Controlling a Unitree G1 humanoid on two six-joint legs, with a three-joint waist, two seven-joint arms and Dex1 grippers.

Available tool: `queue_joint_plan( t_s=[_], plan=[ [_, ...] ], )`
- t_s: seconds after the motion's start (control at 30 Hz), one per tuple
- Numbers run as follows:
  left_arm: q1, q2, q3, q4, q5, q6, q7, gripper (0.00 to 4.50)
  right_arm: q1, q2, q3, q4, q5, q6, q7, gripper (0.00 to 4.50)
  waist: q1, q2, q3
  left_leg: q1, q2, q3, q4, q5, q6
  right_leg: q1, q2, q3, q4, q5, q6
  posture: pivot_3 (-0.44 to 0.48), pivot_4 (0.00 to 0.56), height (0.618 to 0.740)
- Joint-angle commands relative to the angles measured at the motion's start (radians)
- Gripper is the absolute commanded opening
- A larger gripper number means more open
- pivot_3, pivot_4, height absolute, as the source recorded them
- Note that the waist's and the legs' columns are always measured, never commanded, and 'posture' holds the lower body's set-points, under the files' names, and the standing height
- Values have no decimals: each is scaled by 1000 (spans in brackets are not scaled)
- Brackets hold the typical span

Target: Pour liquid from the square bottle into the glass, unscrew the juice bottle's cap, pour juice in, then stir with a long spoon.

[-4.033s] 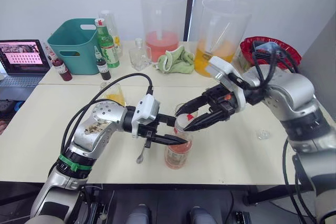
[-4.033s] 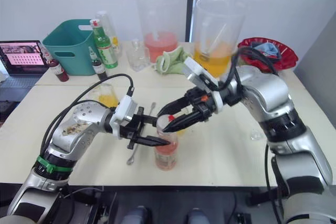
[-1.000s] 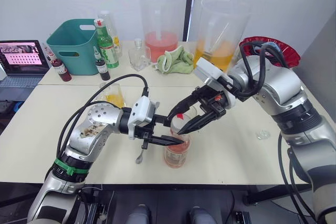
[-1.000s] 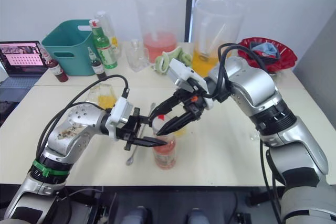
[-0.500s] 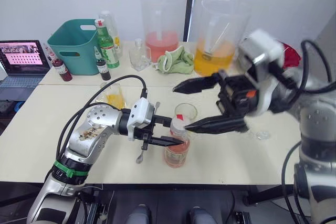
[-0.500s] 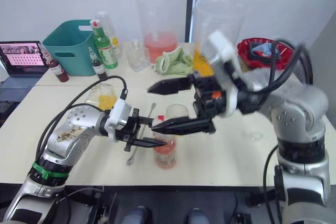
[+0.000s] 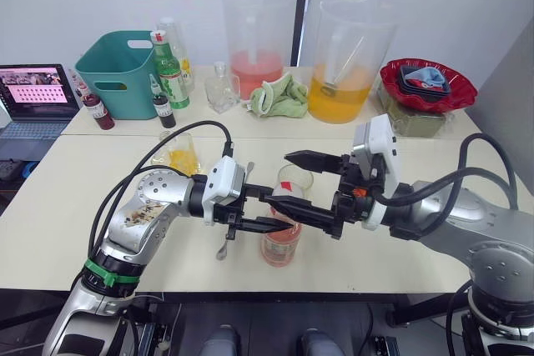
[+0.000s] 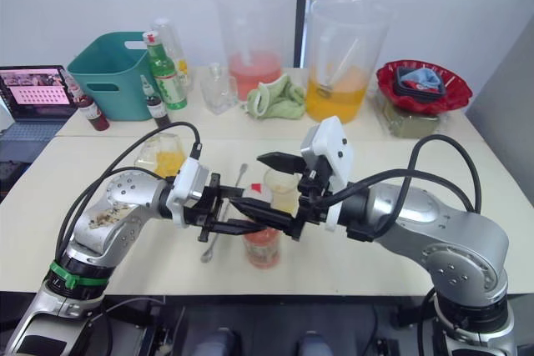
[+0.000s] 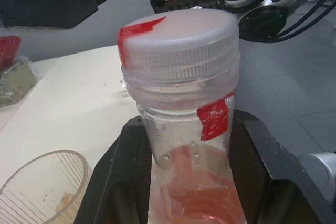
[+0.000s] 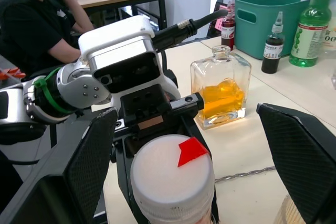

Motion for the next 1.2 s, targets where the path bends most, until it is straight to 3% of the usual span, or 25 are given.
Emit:
queue_joint_plan(
  t_s=[0.03, 0.43, 0.5, 0.53, 0.87, 1.2],
  plan=[
    [12, 3, -21, 23, 50, -11, 11, 1951, 6, -17, -23, -31, 34, -24, -25, 3977, 0, 0, 0, 0, 0, 0, 0, 0, 0, 0, 0, 0, 0, 0, 0, 0, 150, 740],
    [-1, 2, -24, 41, 52, -22, 5, 1951, 15, -64, -5, -30, 58, -40, -15, 39, 0, 0, 0, 0, 0, 0, 0, 0, 0, 0, 0, 0, 0, 0, 0, 0, 150, 740],
    [-1, 3, -24, 41, 52, -22, 4, 1951, 17, -62, -7, -27, 64, -48, -23, 39, 1, 0, 0, 0, 0, 0, 0, 0, 0, 0, 0, 0, 0, 0, 0, 0, 150, 740],
    [-2, 2, -24, 44, 52, -22, 4, 1951, 17, -56, -14, -28, 57, -61, -28, 317, 1, 0, 0, 0, 0, 0, 0, 0, 0, 0, 0, 0, 0, 0, 0, 0, 150, 740],
    [-39, -2, -28, 72, 54, -19, -4, 1951, -32, -129, 24, -29, 72, -39, -31, 3739, 1, 0, 0, 0, 0, 0, 0, 0, 0, 1, 0, 0, -1, 0, 0, 0, 150, 740],
    [-47, 3, -22, 27, 43, 29, 13, 1951, -21, -115, 58, -26, 67, -49, -56, 3739, 1, 0, 0, 0, 0, 0, 0, 0, 0, 0, 0, 0, -1, 0, 0, 0, 150, 740]
  ],
)
